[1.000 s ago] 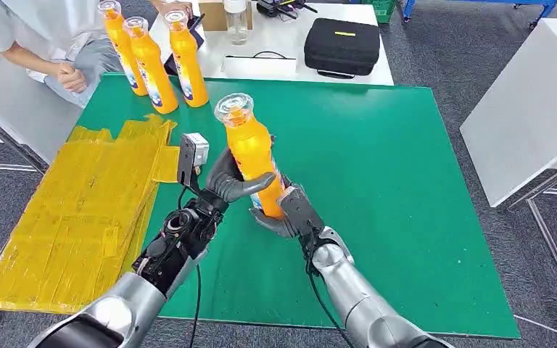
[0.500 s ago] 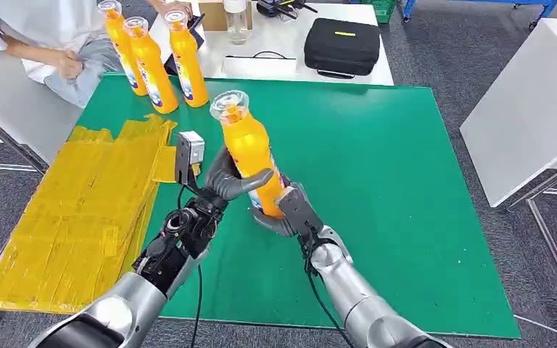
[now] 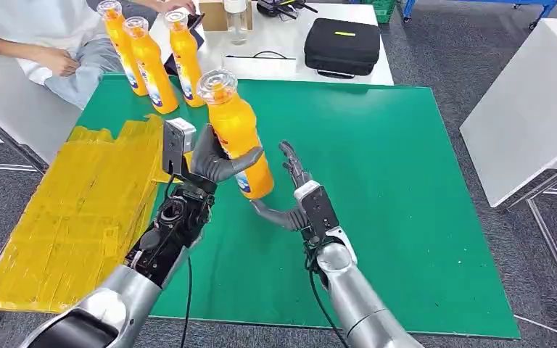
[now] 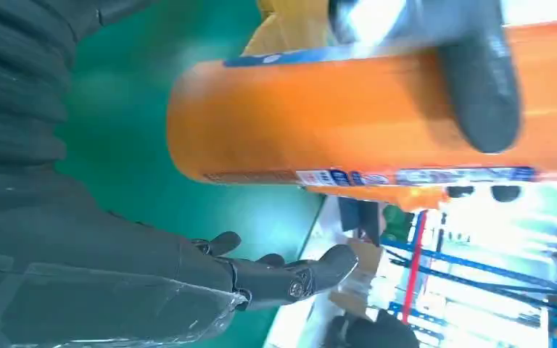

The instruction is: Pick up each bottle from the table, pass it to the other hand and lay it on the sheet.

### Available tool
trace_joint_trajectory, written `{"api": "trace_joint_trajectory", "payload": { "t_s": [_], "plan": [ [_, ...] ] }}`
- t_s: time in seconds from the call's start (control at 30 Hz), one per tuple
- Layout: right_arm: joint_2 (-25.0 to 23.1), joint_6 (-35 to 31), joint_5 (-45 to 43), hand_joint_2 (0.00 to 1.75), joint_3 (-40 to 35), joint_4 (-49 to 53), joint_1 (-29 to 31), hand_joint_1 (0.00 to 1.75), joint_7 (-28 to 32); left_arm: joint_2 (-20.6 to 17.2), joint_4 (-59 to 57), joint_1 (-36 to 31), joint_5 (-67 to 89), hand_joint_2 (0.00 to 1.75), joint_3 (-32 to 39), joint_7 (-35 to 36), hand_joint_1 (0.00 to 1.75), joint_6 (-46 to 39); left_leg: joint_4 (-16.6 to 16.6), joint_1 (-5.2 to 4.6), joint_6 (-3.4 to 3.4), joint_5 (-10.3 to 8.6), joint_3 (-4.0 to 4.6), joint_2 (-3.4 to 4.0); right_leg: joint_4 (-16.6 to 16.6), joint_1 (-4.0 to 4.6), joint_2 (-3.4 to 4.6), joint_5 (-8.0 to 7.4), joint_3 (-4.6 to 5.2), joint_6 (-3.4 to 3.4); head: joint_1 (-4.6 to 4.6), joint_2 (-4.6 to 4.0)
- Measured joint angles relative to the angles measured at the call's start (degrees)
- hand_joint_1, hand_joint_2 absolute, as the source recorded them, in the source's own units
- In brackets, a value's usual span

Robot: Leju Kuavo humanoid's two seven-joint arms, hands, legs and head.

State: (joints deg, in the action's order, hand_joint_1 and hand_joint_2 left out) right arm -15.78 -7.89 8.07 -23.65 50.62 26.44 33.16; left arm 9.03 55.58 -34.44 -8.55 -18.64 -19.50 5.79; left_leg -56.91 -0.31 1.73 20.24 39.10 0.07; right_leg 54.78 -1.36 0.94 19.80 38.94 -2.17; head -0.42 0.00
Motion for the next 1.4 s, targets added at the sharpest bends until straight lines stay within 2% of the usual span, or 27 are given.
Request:
{"api": "trace_joint_trajectory", "payload": {
  "t_s": [0.23,0.27,0.37,0.4,0.5,0.6,0.8,0.9,1.1,1.4],
  "plan": [
    [0.31,0.00,-0.04,1.75,0.00,2.71,-0.80,0.00,-0.11,-0.13,0.33,-0.03,0.11,1.75,0.07,-0.02,1.75,-0.09,0.00,0.00,0.00,0.00,0.00,0.00,0.00,0.00,0.00,-0.01,0.00,-0.01,0.00,0.00],
    [0.33,-0.04,-0.41,0.00,0.00,2.99,-0.85,0.00,0.09,-0.15,0.39,-0.03,1.26,1.75,0.07,-0.28,1.75,-1.24,0.00,0.00,0.00,0.00,0.00,0.00,0.00,0.00,0.00,-0.01,0.00,-0.01,0.00,0.00],
    [0.94,-0.85,-1.88,0.00,-0.07,6.25,-2.20,0.00,0.27,-0.74,0.57,-0.31,7.99,1.75,0.07,-2.25,1.75,-6.19,0.00,0.00,0.00,0.00,0.01,0.00,0.00,0.01,0.00,0.00,0.01,0.00,0.00,0.00],
    [1.51,-1.38,-2.49,1.75,-0.18,8.60,-3.00,0.00,-0.24,-1.27,0.74,-0.51,11.58,1.75,0.07,-3.08,1.75,-8.23,0.00,0.01,0.00,0.00,0.01,-0.01,0.00,0.01,-0.01,0.00,0.01,0.00,0.00,0.00],
    [3.73,-2.71,-3.87,1.75,-0.37,15.98,-5.45,0.00,-1.82,-2.69,1.03,-1.47,29.07,1.75,-0.06,-3.63,1.75,-19.97,0.00,0.00,0.00,0.00,0.02,-0.01,0.00,0.00,-0.01,0.00,0.02,0.00,0.00,0.00],
    [5.64,-2.58,-5.79,1.75,-0.37,22.96,-8.00,0.00,-2.86,-4.18,0.85,-2.54,51.46,1.75,-1.03,1.32,1.75,-30.48,0.00,-0.01,0.00,0.00,0.05,-0.02,0.00,0.00,-0.01,0.00,0.02,0.00,0.00,0.00],
    [7.32,0.86,-8.20,1.75,-0.26,33.33,-10.81,0.00,-6.42,-7.28,-8.58,-6.66,90.02,1.75,-2.38,14.98,1.75,-31.89,0.00,0.00,-0.02,-0.01,0.05,0.03,0.00,0.00,0.01,-0.03,0.09,0.02,0.00,0.00],
    [7.52,4.26,-11.63,1.75,0.74,36.99,-12.32,0.00,-7.67,-8.87,-15.35,-9.64,96.56,1.75,-2.47,17.33,1.75,-31.37,0.00,0.02,-0.06,-0.04,0.05,0.05,0.01,0.02,0.02,-0.05,0.10,0.03,0.00,0.00],
    [7.52,3.02,-12.57,1.75,4.37,41.68,-15.63,0.00,-7.06,-12.78,-25.80,-13.24,98.38,1.75,-3.17,19.61,1.75,-29.05,0.00,0.04,-0.07,-0.04,0.06,0.07,0.03,0.02,0.03,-0.04,0.12,0.04,0.02,0.00],
    [7.10,4.33,-13.20,1.75,7.74,42.84,-17.28,0.00,-5.55,-16.57,-32.72,-14.44,98.38,1.75,-6.14,23.28,1.75,-25.53,0.00,0.02,-0.07,-0.04,0.11,0.02,0.02,0.01,0.02,-0.03,0.13,0.05,0.00,0.00]
  ]
}}
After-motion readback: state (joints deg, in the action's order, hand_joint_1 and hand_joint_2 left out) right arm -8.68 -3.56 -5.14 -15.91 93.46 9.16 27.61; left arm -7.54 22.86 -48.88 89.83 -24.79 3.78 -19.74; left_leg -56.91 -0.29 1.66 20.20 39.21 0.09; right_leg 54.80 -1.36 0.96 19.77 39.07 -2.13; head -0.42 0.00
